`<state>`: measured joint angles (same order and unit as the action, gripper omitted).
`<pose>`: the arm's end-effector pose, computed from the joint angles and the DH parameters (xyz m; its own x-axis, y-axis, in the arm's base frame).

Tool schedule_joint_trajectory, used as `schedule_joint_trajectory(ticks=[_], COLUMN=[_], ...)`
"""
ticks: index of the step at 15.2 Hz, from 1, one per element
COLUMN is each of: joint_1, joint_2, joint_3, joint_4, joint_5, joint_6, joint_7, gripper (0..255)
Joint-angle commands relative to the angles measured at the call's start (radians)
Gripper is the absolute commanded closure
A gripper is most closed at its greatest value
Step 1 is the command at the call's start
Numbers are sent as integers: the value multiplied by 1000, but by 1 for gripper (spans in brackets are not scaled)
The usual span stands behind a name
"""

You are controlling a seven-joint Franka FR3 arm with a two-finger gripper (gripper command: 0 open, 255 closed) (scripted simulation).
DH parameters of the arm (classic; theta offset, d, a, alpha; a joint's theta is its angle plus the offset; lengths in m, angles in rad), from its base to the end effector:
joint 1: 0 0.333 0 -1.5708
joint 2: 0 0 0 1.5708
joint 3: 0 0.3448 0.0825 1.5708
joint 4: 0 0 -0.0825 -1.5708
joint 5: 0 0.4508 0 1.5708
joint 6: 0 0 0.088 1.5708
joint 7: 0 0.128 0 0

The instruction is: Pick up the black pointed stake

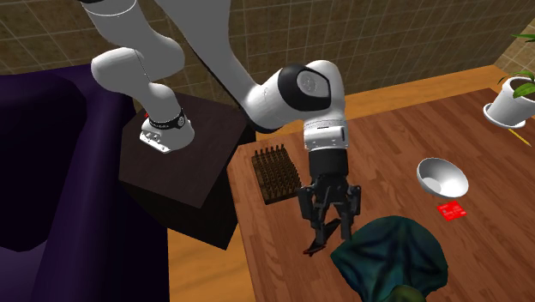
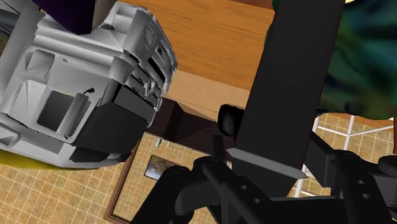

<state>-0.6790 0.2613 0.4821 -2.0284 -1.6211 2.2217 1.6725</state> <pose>0.6502 -0.1885 0.3282 0.5367 -0.2270 0.8127 -0.7785 -0.5047 0.3731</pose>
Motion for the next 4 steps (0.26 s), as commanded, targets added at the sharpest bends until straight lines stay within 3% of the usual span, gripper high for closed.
schedule_joint_trajectory(ticks=[1, 4], joint_1=[-5, -7], joint_2=[-22, -31], joint_3=[3, 5], joint_4=[-1, 1], joint_5=[22, 34], joint_6=[6, 8], joint_7=[-24, -38], gripper=[255, 255])
